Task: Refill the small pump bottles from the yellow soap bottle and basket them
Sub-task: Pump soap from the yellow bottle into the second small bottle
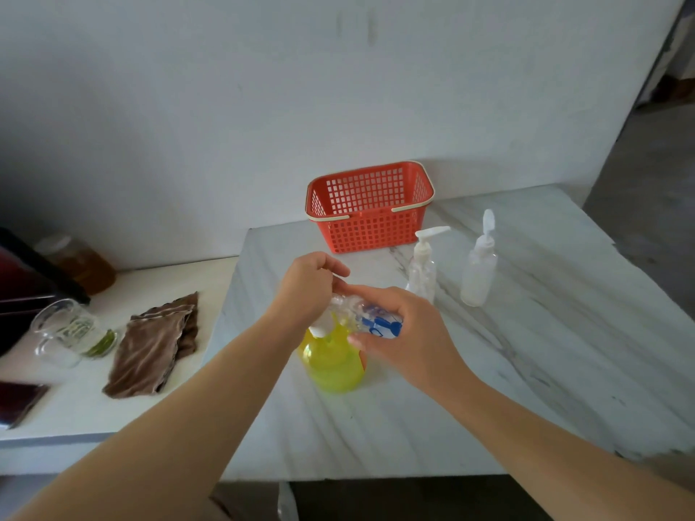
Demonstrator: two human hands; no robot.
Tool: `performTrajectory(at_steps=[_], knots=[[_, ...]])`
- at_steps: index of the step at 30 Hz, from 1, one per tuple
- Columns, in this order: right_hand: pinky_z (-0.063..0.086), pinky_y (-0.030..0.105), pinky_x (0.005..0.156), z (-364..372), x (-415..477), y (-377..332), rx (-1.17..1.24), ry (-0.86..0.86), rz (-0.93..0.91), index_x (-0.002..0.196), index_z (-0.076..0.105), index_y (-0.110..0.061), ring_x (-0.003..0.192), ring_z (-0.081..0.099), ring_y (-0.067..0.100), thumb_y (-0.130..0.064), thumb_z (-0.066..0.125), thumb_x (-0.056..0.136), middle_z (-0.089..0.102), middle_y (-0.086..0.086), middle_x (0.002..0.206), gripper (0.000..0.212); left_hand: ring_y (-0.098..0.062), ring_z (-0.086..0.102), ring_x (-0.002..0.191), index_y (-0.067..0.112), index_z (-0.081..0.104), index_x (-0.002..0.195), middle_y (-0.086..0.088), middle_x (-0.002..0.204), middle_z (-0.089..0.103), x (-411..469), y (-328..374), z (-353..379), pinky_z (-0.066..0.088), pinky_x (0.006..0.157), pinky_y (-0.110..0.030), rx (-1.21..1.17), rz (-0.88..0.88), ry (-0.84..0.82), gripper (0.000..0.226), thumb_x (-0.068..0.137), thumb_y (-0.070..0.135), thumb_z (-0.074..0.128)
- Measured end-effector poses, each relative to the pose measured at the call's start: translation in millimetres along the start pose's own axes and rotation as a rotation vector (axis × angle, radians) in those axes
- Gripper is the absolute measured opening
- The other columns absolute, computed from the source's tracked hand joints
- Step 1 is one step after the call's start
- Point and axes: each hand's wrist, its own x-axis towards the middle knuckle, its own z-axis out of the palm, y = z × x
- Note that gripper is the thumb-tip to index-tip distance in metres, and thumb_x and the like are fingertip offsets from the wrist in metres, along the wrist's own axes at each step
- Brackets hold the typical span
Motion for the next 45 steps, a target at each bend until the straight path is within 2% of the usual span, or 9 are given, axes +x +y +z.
performTrajectory(at_steps=[3,6,14,21,26,31,37,42,45], knots=[[0.046,0.010,0.079,-0.9,-0.8,-0.4,0.001,0.011,-0.008,0.122,0.064,-0.034,0.092,0.063,0.003,-0.027,0.074,0.068,0.068,-0.009,0.098,0.055,-0.023,0.062,0.075,0.012,0.060,0.082,-0.006,0.068,0.067,-1.9,5.0,-0.4,0.051,0.073,-0.029,-0.007,0.034,-0.016,0.034,0.086,-0.007,0.031],[0.048,0.013,0.079,0.7,-1.1,-1.1,-0.009,-0.001,-0.011,0.122,0.063,-0.037,0.091,0.063,0.005,-0.030,0.072,0.068,0.067,-0.009,0.095,0.055,-0.024,0.060,0.076,0.015,0.061,0.083,-0.007,0.075,0.068,-0.9,0.2,-1.1,0.050,0.076,-0.034,0.018,-0.019,-0.039,0.035,0.087,-0.004,0.033],[0.043,0.010,0.075,3.0,-1.4,6.6,-0.011,-0.007,0.009,0.120,0.064,-0.036,0.084,0.060,0.005,-0.019,0.076,0.072,0.060,-0.013,0.085,0.053,-0.024,0.058,0.070,0.016,0.062,0.082,-0.005,0.070,0.067,-0.1,-11.3,5.3,0.046,0.067,-0.031,0.010,-0.067,-0.021,0.038,0.084,-0.006,0.031],[0.047,0.016,0.078,1.4,-0.2,-1.7,-0.018,-0.005,-0.010,0.122,0.063,-0.035,0.088,0.062,0.005,-0.031,0.070,0.067,0.064,-0.011,0.090,0.056,-0.023,0.059,0.073,0.011,0.063,0.090,-0.005,0.073,0.068,-4.3,1.9,-2.8,0.049,0.072,-0.032,-0.010,-0.046,-0.042,0.034,0.087,-0.005,0.033],[0.050,0.021,0.084,0.0,-0.2,-3.2,-0.026,-0.008,0.000,0.123,0.063,-0.036,0.092,0.062,0.006,-0.030,0.072,0.068,0.064,-0.010,0.093,0.056,-0.022,0.059,0.074,0.011,0.062,0.095,-0.003,0.073,0.068,-2.7,3.0,-2.1,0.048,0.067,-0.028,-0.010,-0.052,-0.039,0.033,0.088,-0.005,0.034],[0.046,0.014,0.080,0.0,-1.7,2.6,-0.024,-0.021,0.014,0.122,0.063,-0.037,0.089,0.061,0.006,-0.028,0.072,0.069,0.062,-0.011,0.089,0.054,-0.025,0.059,0.073,0.015,0.061,0.087,-0.004,0.071,0.068,-0.6,-6.3,4.8,0.048,0.068,-0.030,-0.032,-0.087,-0.028,0.037,0.087,-0.006,0.031],[0.043,0.009,0.079,0.8,-1.3,4.1,-0.015,-0.035,0.020,0.122,0.063,-0.036,0.089,0.061,0.004,-0.024,0.074,0.069,0.066,-0.008,0.093,0.055,-0.025,0.057,0.071,0.017,0.060,0.082,-0.002,0.067,0.066,-0.4,-10.1,6.1,0.047,0.069,-0.032,-0.054,-0.092,-0.002,0.036,0.085,-0.006,0.033],[0.049,0.017,0.087,-0.3,0.8,0.1,-0.003,-0.044,0.011,0.122,0.063,-0.034,0.097,0.064,0.004,-0.022,0.076,0.071,0.069,-0.009,0.104,0.055,-0.021,0.057,0.067,0.012,0.061,0.088,-0.004,0.071,0.067,-4.2,-1.6,-2.0,0.047,0.062,-0.027,-0.072,-0.092,-0.053,0.032,0.088,-0.006,0.035],[0.048,0.015,0.089,-1.9,0.5,-2.5,0.026,-0.056,0.011,0.123,0.064,-0.031,0.101,0.064,0.002,-0.017,0.077,0.072,0.069,-0.011,0.109,0.055,-0.021,0.059,0.067,0.009,0.061,0.092,-0.008,0.076,0.068,-4.4,2.7,-5.2,0.048,0.060,-0.025,-0.117,-0.088,-0.075,0.029,0.089,-0.006,0.036]])
